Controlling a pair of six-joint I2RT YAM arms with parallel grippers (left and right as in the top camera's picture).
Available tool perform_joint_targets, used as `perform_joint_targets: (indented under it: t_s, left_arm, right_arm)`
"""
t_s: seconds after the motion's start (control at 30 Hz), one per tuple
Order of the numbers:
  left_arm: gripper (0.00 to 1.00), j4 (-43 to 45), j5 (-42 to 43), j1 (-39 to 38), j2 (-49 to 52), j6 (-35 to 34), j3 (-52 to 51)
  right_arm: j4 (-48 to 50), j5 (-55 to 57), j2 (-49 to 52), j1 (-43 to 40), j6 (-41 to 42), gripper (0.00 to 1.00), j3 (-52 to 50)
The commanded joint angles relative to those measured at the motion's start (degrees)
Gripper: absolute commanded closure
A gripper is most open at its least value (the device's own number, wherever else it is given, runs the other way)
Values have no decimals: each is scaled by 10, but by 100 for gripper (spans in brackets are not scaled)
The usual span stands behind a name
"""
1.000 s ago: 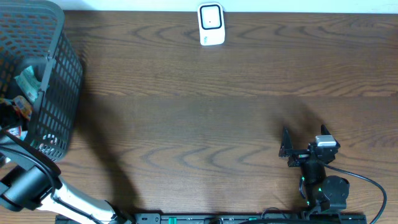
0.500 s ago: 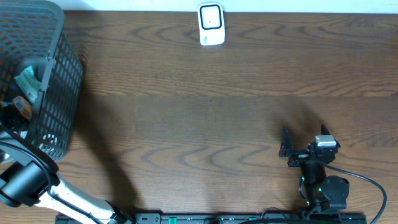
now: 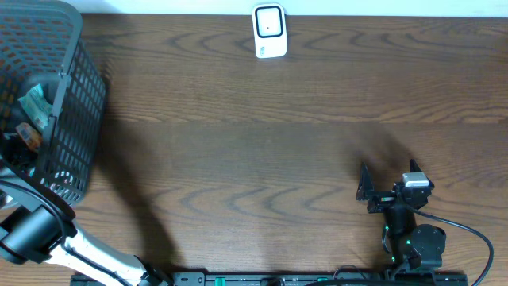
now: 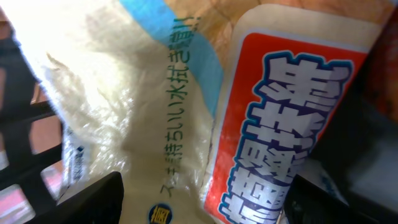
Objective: Scan the item barcode
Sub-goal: 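Grasp the cream-and-orange snack bag with the left gripper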
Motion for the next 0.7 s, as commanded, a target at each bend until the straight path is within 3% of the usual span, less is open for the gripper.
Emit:
perform_joint_targets:
  t_s: [0.0,0.23,0.33,0.67]
  left_arm:
    - [20,3,-88,-24,7,-3,-5]
    - [19,55,-163,-101,7,-2,-5]
    - [11,75,-159,-120,7,-3,-5]
    - [11,78,-123,-87,7,-3,-5]
  right_arm:
    - [-3,2,-4,-4,6,1,0]
    - [-3,2,-4,-4,6,1,0]
    - [-3,2,-4,-4,6,1,0]
    - [-3,2,-4,-4,6,1,0]
